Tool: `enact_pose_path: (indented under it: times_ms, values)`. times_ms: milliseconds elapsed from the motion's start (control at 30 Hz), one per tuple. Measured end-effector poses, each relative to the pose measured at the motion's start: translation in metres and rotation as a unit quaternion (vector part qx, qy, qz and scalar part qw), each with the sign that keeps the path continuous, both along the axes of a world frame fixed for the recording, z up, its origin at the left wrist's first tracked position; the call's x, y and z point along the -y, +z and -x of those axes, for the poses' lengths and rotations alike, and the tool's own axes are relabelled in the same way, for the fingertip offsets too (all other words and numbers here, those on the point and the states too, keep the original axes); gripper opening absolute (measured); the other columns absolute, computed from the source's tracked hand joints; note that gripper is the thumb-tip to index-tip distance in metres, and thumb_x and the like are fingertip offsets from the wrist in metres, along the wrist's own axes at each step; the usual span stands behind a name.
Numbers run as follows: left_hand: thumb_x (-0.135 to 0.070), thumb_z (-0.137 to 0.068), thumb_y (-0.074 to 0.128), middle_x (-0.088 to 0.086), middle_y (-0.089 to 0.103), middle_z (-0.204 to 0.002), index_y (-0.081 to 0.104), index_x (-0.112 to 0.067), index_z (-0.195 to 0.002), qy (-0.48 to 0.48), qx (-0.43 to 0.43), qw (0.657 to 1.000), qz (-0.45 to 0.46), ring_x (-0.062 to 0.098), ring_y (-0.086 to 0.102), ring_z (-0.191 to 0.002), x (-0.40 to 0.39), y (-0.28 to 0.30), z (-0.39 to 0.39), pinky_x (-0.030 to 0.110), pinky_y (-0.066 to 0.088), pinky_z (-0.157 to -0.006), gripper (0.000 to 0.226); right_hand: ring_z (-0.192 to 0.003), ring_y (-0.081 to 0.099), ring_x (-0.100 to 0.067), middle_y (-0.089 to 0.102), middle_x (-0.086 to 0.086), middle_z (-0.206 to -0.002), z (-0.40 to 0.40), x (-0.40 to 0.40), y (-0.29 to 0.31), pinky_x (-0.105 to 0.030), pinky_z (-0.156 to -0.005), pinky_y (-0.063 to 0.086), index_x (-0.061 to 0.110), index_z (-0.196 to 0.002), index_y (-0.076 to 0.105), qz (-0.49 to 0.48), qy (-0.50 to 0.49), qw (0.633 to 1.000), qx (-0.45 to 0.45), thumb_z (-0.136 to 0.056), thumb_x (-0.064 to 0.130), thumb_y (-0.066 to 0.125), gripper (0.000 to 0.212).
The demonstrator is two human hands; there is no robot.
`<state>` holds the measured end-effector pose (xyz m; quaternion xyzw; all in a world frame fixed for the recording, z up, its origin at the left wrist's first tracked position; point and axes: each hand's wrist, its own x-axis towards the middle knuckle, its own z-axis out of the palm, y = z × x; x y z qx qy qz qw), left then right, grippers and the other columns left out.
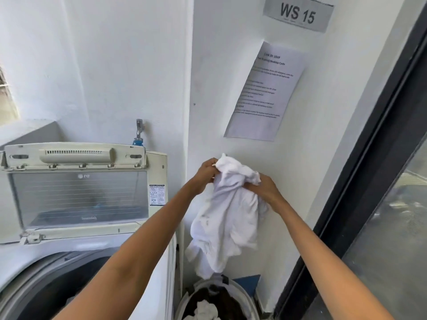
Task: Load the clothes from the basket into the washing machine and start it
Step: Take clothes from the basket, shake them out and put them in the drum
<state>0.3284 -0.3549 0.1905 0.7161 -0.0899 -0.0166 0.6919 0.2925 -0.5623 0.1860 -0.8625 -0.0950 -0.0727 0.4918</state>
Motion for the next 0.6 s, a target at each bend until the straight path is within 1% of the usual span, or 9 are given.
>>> enact_pose_path:
  times_ms: [67,100,133,167,233,367,433,500,600]
  values:
    - [-0.006,-0.078,0.047,0.012,0.063,-0.095,0.052,-0.018,-0.080,0.041,0.008,0.999,0.002,0.021,0.052,-0.076,0.004,0.000,-0.001,0.026,0.037,-0.058,0.013,-0.101,0.059,-0.011,0.067,0.001,-0.106,-0.001,-0.001,0.015,-0.029,-0.089,0.044,0.017,-0.112,0.066,0.101,0.025,0.995,0.005,-0.083,0.032,0.071,0.034]
    - [-0.004,-0.082,0.049,0.017,0.064,-0.112,0.051,-0.017,-0.079,0.072,0.014,0.997,0.011,0.024,0.059,-0.087,0.007,0.002,-0.001,0.028,0.041,-0.061,0.013,-0.100,0.060,-0.011,0.069,0.001,-0.105,-0.002,-0.001,0.022,-0.030,-0.087,0.045,0.018,-0.110,0.068,0.109,0.032,0.994,0.002,-0.082,0.034,0.071,0.032]
    - [-0.001,-0.086,0.049,0.018,0.063,-0.119,0.049,-0.016,-0.077,0.109,0.018,0.993,0.026,0.027,0.061,-0.098,0.008,0.001,-0.004,0.030,0.047,-0.066,0.017,-0.098,0.062,-0.012,0.070,-0.001,-0.103,-0.004,-0.002,0.028,-0.031,-0.085,0.046,0.018,-0.107,0.070,0.089,0.035,0.995,-0.004,-0.082,0.036,0.071,0.031]
    - [-0.001,-0.087,0.050,0.015,0.064,-0.114,0.046,-0.016,-0.078,0.138,0.020,0.989,0.043,0.026,0.062,-0.101,0.010,0.001,-0.004,0.032,0.049,-0.072,0.018,-0.096,0.064,-0.014,0.071,-0.003,-0.100,-0.004,-0.003,0.033,-0.031,-0.082,0.047,0.017,-0.105,0.070,0.056,0.028,0.998,-0.013,-0.082,0.037,0.070,0.030]
    - [-0.009,-0.086,0.058,0.003,0.056,-0.094,0.041,-0.014,-0.088,0.155,0.034,0.983,0.090,0.016,0.057,-0.085,0.014,0.001,0.000,0.028,0.046,-0.072,0.017,-0.090,0.065,-0.016,0.069,-0.005,-0.097,-0.006,-0.010,0.042,-0.030,-0.077,0.047,0.013,-0.102,0.069,-0.024,-0.002,0.999,-0.025,-0.085,0.036,0.067,0.029]
    - [-0.034,-0.092,0.058,0.001,0.048,-0.113,0.040,-0.015,-0.113,0.196,0.053,0.965,0.164,0.012,0.052,-0.099,0.030,-0.007,0.018,0.032,0.043,-0.091,0.034,-0.070,0.054,-0.020,0.055,-0.012,-0.076,-0.010,-0.036,0.057,-0.031,-0.071,0.041,0.010,-0.086,0.056,-0.137,-0.054,0.989,-0.025,-0.093,0.030,0.057,0.021]
    - [-0.040,-0.088,0.061,0.005,0.052,-0.111,0.043,-0.014,-0.112,0.143,0.079,0.979,0.122,0.009,0.055,-0.093,0.035,-0.011,0.034,0.026,0.047,-0.084,0.039,-0.066,0.054,-0.019,0.055,-0.010,-0.073,-0.007,-0.039,0.062,-0.031,-0.070,0.044,0.009,-0.085,0.056,-0.166,-0.029,0.985,-0.036,-0.093,0.026,0.057,0.020]
    - [-0.047,-0.082,0.058,0.007,0.057,-0.103,0.051,-0.018,-0.102,0.077,0.091,0.989,0.085,0.008,0.056,-0.085,0.035,-0.013,0.043,0.020,0.045,-0.076,0.037,-0.067,0.058,-0.018,0.061,-0.010,-0.079,-0.006,-0.032,0.065,-0.026,-0.066,0.046,0.005,-0.088,0.062,-0.125,0.000,0.992,-0.027,-0.092,0.022,0.058,0.018]
    - [-0.065,-0.090,0.036,0.000,0.066,-0.109,0.062,-0.023,-0.112,-0.015,0.003,0.996,0.083,0.013,0.062,-0.098,0.031,-0.004,0.042,0.028,0.047,-0.085,0.054,-0.086,0.063,-0.018,0.069,-0.012,-0.099,-0.004,-0.019,0.059,-0.031,-0.075,0.048,0.008,-0.103,0.067,-0.082,0.048,0.994,-0.055,-0.082,0.020,0.063,0.024]
